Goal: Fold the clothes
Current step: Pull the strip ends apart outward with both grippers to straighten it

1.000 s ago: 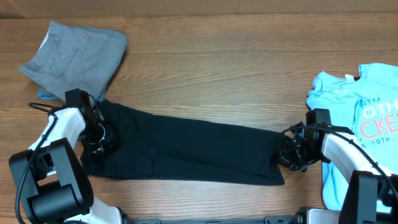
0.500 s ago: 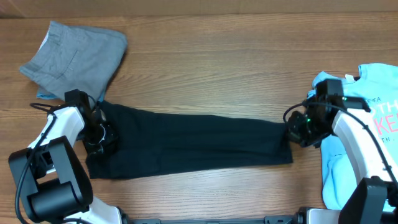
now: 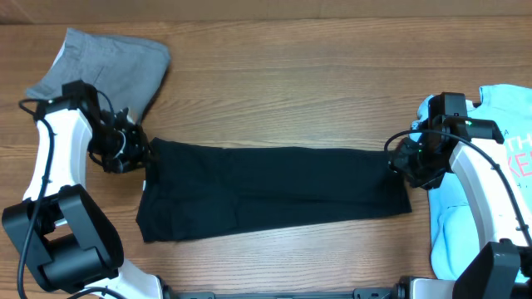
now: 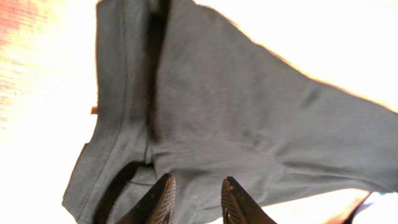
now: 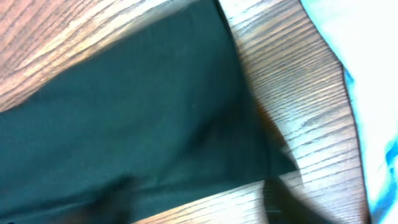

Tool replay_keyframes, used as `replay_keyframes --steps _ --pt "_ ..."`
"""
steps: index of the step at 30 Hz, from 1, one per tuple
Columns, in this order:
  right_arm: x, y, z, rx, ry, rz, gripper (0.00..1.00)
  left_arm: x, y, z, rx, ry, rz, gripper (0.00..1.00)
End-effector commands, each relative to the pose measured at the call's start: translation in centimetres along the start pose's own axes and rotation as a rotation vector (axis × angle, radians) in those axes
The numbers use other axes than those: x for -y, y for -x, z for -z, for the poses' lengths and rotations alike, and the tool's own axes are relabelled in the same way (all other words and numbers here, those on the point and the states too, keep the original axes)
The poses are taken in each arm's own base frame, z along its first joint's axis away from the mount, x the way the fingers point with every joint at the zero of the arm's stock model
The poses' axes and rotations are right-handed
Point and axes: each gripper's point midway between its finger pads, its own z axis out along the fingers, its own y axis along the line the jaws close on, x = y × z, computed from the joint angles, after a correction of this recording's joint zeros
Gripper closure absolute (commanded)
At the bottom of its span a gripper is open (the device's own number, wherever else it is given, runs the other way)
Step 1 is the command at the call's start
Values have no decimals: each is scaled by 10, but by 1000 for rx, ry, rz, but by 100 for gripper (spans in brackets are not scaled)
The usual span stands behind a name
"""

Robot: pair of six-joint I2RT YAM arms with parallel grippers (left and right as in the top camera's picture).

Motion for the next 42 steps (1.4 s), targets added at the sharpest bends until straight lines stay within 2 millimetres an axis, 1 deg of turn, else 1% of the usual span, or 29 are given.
replay_keyframes --steps 1,6,9,13,16,20,24,28,29,31,34,36,38,40,42 --pt "3 14 7 48 -6 -33 23 8 8 11 25 -41 -45 69" --pt "18 30 7 90 21 -110 23 9 5 10 11 -39 -59 68" --pt "27 33 -3 76 56 -120 26 11 5 9 11 -35 -81 68" --pt "27 28 -28 12 124 -84 28 15 5 8 13 -34 -102 67" --pt "31 26 -48 -35 120 -81 28 17 6 7 17 -34 -114 67" --pt "29 24 -71 -101 168 -38 30 17 6 7 17 -33 -118 67" --pt "35 15 -88 -176 178 -34 33 17 5 7 10 -33 -116 67" --pt "34 2 -97 -240 200 -45 37 17 3 7 3 -33 -130 67" --pt "31 -5 -102 -255 224 -45 40 17 3 7 4 -34 -131 67" --pt "31 -14 -108 -269 235 -50 46 17 5 7 11 -34 -134 67" --pt "34 -23 -113 -285 231 -55 64 20 5 6 11 -34 -143 67" --pt "35 -21 -112 -279 229 -60 77 21 6 5 14 -33 -147 67" --pt "37 -15 -109 -267 224 -72 87 21 6 5 14 -33 -148 67" --pt "38 -6 -104 -253 226 -84 94 21 5 5 13 -33 -148 67" --pt "37 4 -94 -241 228 -86 96 21 5 5 13 -33 -148 67"
